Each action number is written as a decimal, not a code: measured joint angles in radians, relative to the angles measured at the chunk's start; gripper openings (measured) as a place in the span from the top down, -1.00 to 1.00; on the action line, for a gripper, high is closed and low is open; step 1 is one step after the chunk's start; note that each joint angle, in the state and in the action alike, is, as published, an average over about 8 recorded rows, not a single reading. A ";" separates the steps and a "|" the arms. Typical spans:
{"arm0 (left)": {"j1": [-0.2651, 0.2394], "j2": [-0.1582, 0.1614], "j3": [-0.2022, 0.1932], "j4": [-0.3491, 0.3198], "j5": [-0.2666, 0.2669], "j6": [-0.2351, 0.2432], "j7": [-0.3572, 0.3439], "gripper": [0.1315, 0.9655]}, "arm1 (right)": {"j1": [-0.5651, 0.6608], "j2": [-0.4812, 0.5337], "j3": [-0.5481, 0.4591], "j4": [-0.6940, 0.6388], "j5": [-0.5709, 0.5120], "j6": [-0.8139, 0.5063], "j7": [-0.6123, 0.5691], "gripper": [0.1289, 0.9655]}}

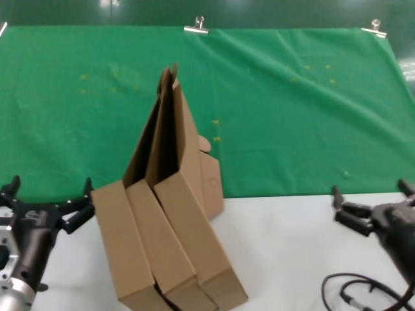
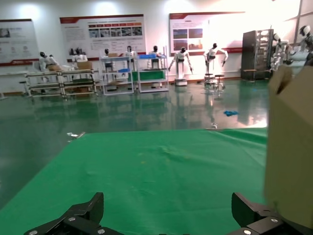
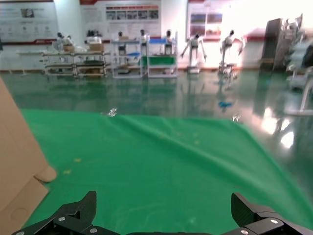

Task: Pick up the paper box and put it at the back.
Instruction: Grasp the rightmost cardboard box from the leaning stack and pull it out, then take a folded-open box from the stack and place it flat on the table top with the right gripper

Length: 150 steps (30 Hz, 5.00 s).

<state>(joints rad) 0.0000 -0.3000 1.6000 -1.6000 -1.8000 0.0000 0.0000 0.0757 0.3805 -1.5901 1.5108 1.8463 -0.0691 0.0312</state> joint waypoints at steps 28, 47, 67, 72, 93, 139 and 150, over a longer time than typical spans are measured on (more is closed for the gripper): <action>0.000 0.000 0.000 0.000 0.000 0.000 0.000 0.03 | 0.423 0.339 -0.406 -0.614 0.285 -1.026 -0.281 -1.00; 0.000 0.000 0.000 0.000 0.000 0.000 0.000 0.78 | 0.764 0.073 -0.392 -1.179 0.076 -1.368 -0.643 -0.73; 0.000 0.000 0.000 0.000 0.000 0.000 0.000 0.91 | 0.801 0.010 -0.337 -1.247 -0.040 -1.430 -0.689 0.15; 0.000 0.000 0.000 0.000 0.000 0.000 0.000 0.91 | 0.803 0.003 -0.320 -1.261 -0.054 -1.432 -0.697 0.37; 0.000 0.000 0.000 0.000 0.000 0.000 -0.001 0.90 | 0.523 0.152 -0.175 -0.826 0.024 -1.317 -0.441 0.93; 0.000 0.000 0.000 0.000 0.000 0.000 0.000 -0.58 | 1.292 -0.078 -0.634 -1.492 -0.739 -0.469 -0.394 0.96; 0.000 0.000 0.000 0.000 0.000 0.000 0.000 -0.84 | 1.279 -0.078 -0.583 -1.490 -0.671 -0.464 -0.473 0.92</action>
<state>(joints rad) 0.0000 -0.3000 1.6000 -1.6000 -1.7996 0.0000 -0.0004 1.3551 0.3026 -2.1730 0.0212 1.1749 -0.5328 -0.4417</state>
